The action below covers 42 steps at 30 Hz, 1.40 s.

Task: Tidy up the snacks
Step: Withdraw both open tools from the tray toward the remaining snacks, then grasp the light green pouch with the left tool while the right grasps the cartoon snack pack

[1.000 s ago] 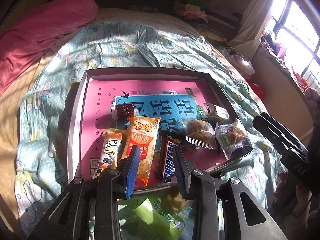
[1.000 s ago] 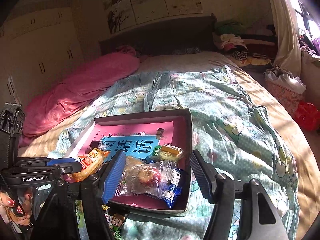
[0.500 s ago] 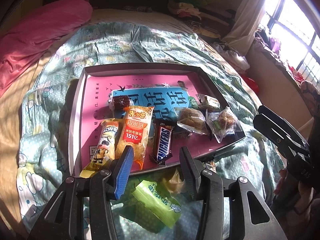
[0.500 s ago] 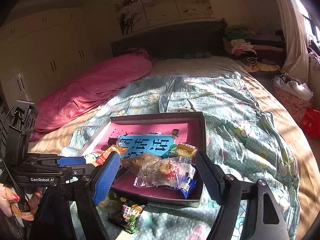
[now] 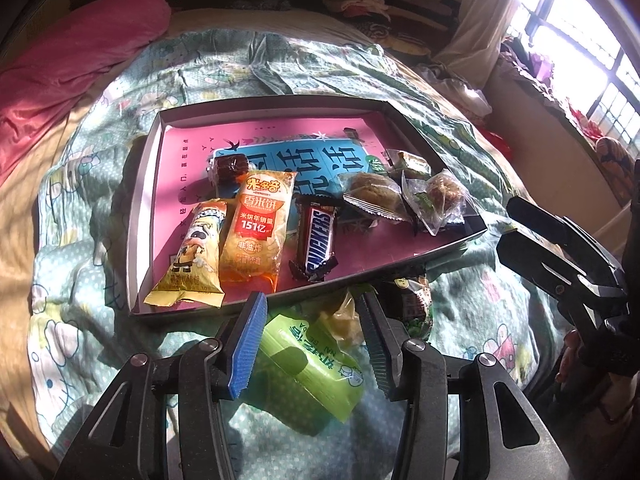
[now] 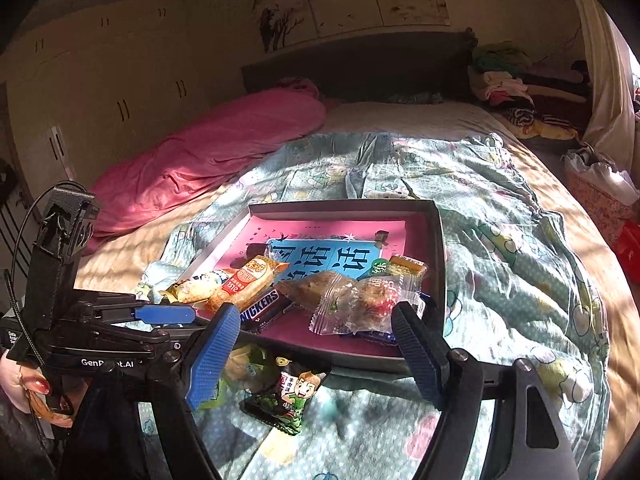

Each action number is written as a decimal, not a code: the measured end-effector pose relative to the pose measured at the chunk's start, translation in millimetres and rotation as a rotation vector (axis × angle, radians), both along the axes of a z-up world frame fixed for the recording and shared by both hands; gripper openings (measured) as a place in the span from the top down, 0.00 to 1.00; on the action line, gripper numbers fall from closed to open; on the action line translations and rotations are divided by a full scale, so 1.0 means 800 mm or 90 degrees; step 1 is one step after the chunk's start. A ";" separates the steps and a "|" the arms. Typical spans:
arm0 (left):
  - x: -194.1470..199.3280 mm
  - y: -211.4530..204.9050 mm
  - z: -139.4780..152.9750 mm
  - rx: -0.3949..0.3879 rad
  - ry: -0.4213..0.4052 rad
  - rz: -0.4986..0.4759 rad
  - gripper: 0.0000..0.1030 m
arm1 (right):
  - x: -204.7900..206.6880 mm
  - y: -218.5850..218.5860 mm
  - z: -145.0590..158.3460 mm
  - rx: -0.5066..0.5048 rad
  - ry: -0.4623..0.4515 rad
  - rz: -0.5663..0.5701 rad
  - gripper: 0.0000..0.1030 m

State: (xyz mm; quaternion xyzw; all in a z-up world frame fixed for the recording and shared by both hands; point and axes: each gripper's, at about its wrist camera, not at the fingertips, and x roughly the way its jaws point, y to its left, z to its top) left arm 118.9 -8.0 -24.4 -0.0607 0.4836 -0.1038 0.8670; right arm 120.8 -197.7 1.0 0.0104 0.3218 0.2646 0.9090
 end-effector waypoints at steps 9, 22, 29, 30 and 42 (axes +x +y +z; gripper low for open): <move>-0.001 -0.017 -0.017 0.007 0.023 -0.031 0.51 | -0.010 0.006 -0.032 -0.032 0.094 0.005 0.25; 0.011 -0.032 -0.044 0.033 0.045 -0.048 0.51 | -0.007 0.010 -0.065 -0.048 0.168 0.009 0.25; 0.008 -0.022 -0.050 0.018 0.045 -0.044 0.51 | 0.005 0.028 -0.081 -0.063 0.186 0.027 0.32; 0.008 -0.020 -0.051 0.014 0.046 -0.042 0.50 | 0.007 0.031 -0.083 -0.063 0.189 0.031 0.34; 0.011 -0.010 -0.059 -0.006 0.056 -0.038 0.50 | 0.020 0.057 -0.105 -0.065 0.201 0.092 0.57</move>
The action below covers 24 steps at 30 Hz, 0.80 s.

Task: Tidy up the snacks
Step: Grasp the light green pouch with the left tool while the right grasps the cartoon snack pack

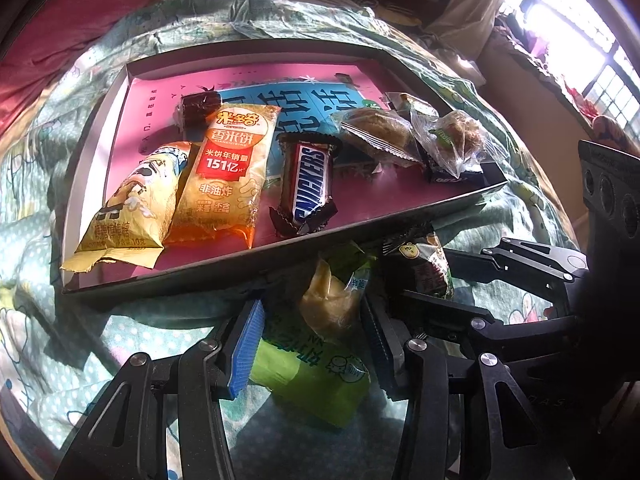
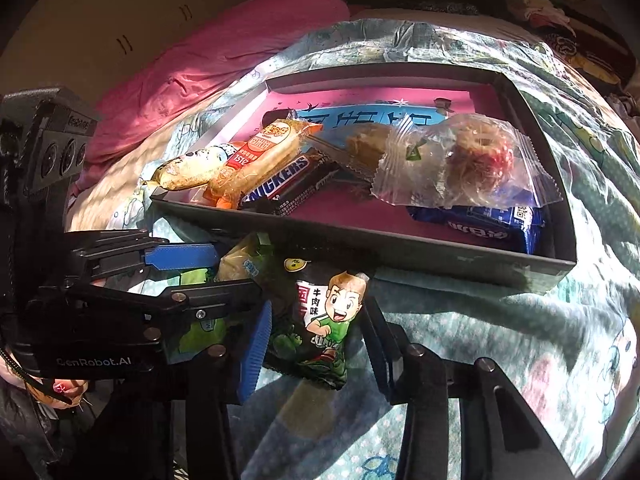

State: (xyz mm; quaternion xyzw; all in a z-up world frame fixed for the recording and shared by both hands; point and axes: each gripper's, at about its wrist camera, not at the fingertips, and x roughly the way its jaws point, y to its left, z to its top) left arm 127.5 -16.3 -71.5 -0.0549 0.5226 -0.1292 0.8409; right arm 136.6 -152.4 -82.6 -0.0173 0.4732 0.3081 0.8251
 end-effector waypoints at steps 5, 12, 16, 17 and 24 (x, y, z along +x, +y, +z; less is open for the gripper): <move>0.001 -0.006 -0.001 0.009 -0.004 0.000 0.51 | 0.003 0.003 0.000 -0.026 -0.019 0.009 0.67; -0.002 -0.031 -0.003 0.039 -0.027 -0.021 0.62 | -0.003 -0.011 0.019 -0.009 -0.040 -0.007 0.69; -0.005 -0.031 -0.002 0.037 -0.040 -0.023 0.66 | -0.005 -0.027 0.033 0.028 -0.047 -0.026 0.69; -0.005 -0.027 0.000 0.025 -0.039 -0.019 0.66 | -0.005 -0.030 0.036 0.041 -0.049 -0.030 0.69; -0.017 -0.009 0.031 -0.006 -0.068 -0.005 0.66 | -0.007 -0.040 0.061 0.095 -0.083 -0.040 0.69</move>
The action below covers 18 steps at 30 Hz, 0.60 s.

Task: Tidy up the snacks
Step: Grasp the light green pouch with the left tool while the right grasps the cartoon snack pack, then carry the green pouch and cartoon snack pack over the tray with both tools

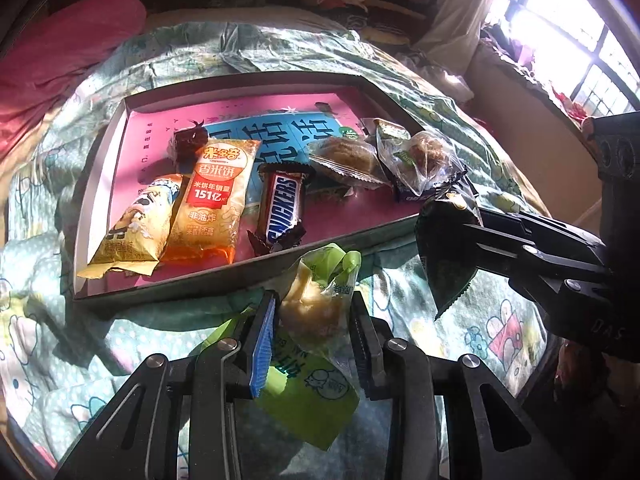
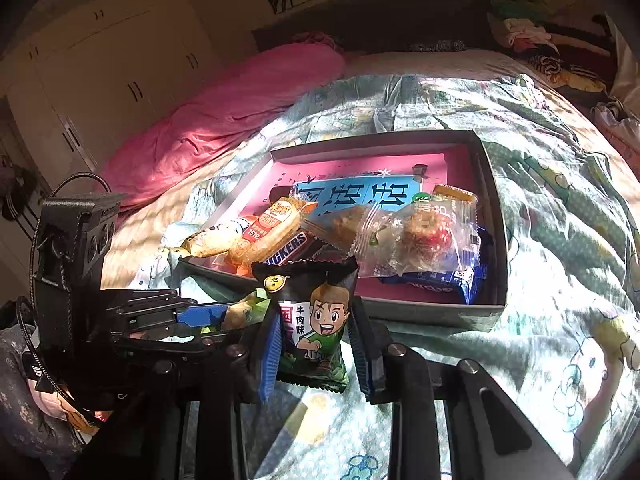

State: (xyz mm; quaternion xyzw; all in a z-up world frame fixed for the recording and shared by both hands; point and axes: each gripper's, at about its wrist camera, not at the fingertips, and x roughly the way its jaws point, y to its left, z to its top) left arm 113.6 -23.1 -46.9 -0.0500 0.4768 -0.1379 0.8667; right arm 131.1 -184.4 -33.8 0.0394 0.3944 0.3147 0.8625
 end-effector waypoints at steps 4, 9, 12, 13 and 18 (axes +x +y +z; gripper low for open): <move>0.000 0.013 0.025 -0.012 -0.027 0.020 0.66 | -0.003 -0.002 0.009 0.015 -0.019 -0.002 0.69; 0.005 0.034 0.044 -0.027 -0.049 0.053 0.66 | -0.002 -0.004 0.021 0.029 -0.043 -0.006 0.69; 0.010 0.044 0.048 -0.028 -0.053 0.075 0.66 | 0.001 -0.002 0.026 0.030 -0.055 -0.010 0.69; 0.011 0.045 0.048 -0.028 -0.055 0.080 0.66 | 0.003 -0.001 0.027 0.031 -0.059 -0.011 0.69; 0.017 0.048 0.047 -0.026 -0.056 0.093 0.66 | 0.009 0.003 0.032 0.032 -0.076 -0.016 0.69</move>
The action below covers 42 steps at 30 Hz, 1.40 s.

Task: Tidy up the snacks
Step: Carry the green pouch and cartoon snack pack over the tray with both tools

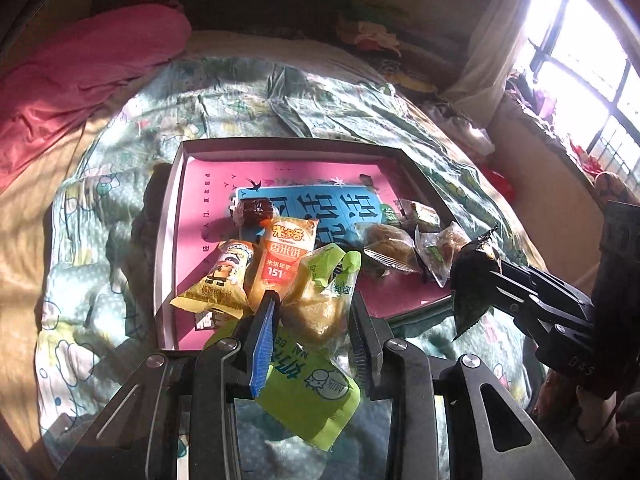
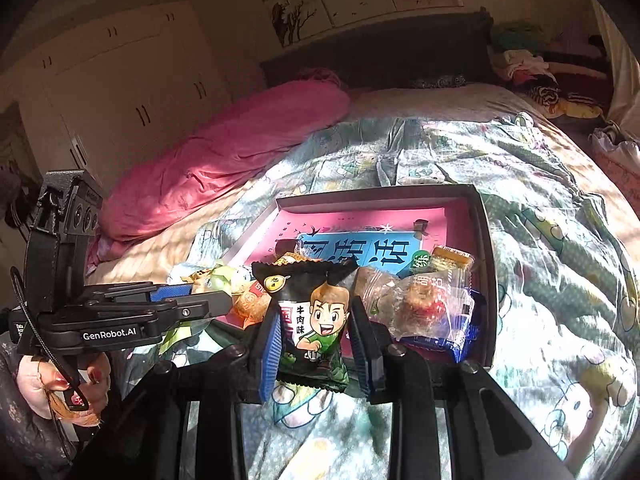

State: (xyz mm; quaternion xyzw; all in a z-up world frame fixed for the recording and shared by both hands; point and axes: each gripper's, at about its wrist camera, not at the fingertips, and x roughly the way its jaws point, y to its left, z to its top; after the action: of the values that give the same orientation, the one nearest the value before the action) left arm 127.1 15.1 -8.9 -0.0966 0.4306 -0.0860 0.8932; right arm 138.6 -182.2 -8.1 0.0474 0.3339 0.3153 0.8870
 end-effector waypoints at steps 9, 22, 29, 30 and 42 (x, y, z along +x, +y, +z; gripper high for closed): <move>0.017 -0.005 -0.005 0.010 0.003 0.008 0.66 | 0.008 0.003 -0.003 0.003 -0.009 -0.014 0.69; 0.032 -0.016 -0.022 0.013 0.019 0.006 0.66 | 0.026 0.006 -0.010 -0.003 -0.012 -0.034 0.69; 0.037 -0.018 -0.032 0.018 0.031 0.007 0.66 | 0.031 0.019 -0.016 -0.023 -0.019 -0.024 0.69; 0.037 -0.018 -0.033 0.019 0.032 0.007 0.66 | 0.032 0.021 -0.017 -0.026 -0.019 -0.024 0.69; 0.038 -0.023 -0.035 0.026 0.032 0.001 0.65 | 0.034 0.041 -0.037 -0.095 -0.016 -0.019 0.69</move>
State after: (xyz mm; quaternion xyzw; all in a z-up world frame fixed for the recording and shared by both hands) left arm 157.8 -3.1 -36.8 -0.0807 0.4543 -0.0738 0.8841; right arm 165.5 -149.4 -38.0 -0.0177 0.3445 0.2767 0.8969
